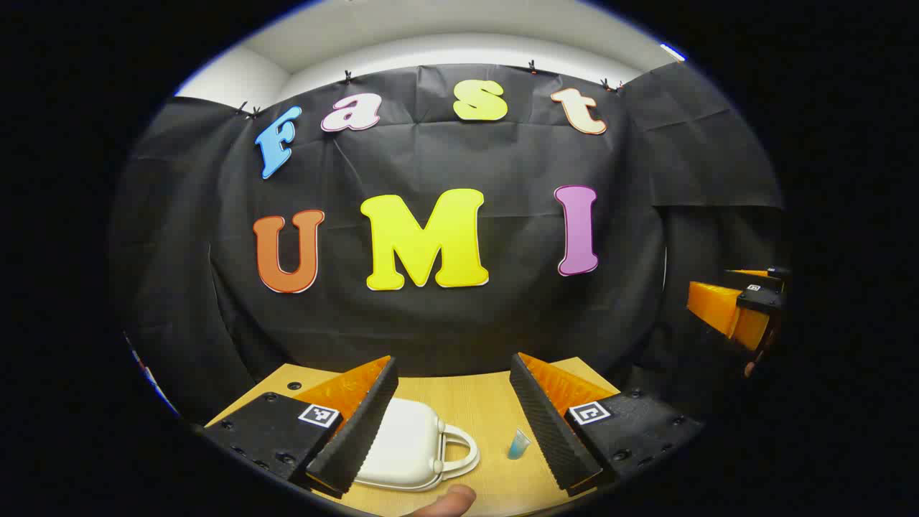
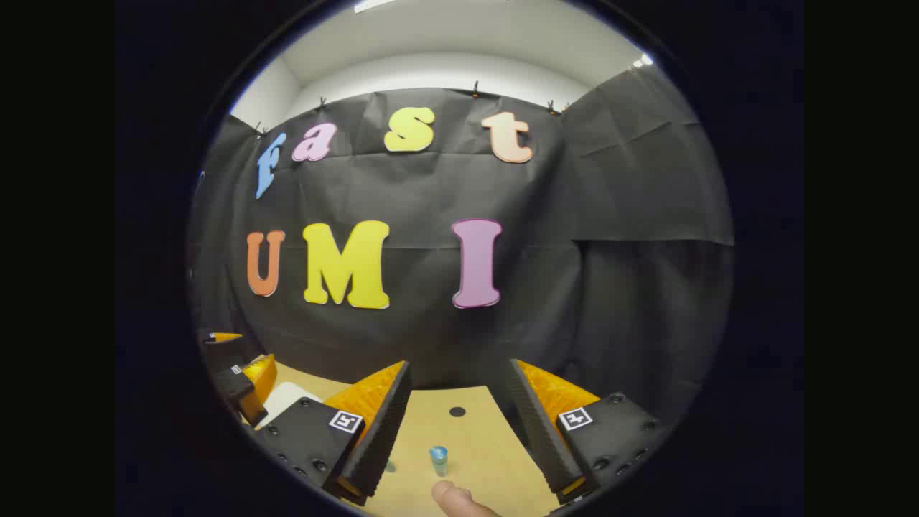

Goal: First open the suitcase, pack the skin care products into it, and then close the suitcase.

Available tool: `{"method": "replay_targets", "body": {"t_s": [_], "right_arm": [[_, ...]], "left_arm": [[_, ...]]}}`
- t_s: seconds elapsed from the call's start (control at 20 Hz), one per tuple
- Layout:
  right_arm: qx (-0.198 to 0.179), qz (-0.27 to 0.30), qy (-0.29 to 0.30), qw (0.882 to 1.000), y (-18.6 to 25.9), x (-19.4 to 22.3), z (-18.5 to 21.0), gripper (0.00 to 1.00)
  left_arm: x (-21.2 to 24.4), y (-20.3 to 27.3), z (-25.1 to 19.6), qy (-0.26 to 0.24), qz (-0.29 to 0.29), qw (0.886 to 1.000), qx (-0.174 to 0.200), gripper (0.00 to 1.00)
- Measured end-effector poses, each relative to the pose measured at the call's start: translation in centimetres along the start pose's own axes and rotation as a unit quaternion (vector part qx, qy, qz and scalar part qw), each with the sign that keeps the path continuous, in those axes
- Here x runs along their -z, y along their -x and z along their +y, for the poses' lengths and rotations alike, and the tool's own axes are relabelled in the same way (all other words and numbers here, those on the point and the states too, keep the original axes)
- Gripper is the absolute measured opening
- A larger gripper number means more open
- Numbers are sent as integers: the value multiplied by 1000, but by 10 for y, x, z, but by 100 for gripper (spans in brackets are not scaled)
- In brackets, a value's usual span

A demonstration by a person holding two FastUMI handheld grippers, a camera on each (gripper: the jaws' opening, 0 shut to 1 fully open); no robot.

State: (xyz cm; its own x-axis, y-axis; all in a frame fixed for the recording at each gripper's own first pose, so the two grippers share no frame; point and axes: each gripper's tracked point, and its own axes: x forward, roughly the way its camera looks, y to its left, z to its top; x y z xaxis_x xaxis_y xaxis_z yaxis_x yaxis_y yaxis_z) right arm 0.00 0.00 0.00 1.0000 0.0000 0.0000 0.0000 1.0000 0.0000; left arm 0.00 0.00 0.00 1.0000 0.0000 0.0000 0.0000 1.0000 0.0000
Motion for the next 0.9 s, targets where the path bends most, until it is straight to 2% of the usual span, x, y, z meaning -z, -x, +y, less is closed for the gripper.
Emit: {"method": "replay_targets", "body": {"t_s": [0.1, 0.4, 0.9], "right_arm": [[-21, -3, 7, 1000, -7, -3, 11, 79], [-52, -1, 2, 999, -22, -6, 27, 80], [-69, 0, 16, 997, -33, -2, 41, 80]], "left_arm": [[1, -3, -2, 0, 0, 1000, -3, 100], [2, -7, 0, 4, 3, 1000, -17, 99], [4, -17, 0, 12, 8, 1000, -18, 99]]}}
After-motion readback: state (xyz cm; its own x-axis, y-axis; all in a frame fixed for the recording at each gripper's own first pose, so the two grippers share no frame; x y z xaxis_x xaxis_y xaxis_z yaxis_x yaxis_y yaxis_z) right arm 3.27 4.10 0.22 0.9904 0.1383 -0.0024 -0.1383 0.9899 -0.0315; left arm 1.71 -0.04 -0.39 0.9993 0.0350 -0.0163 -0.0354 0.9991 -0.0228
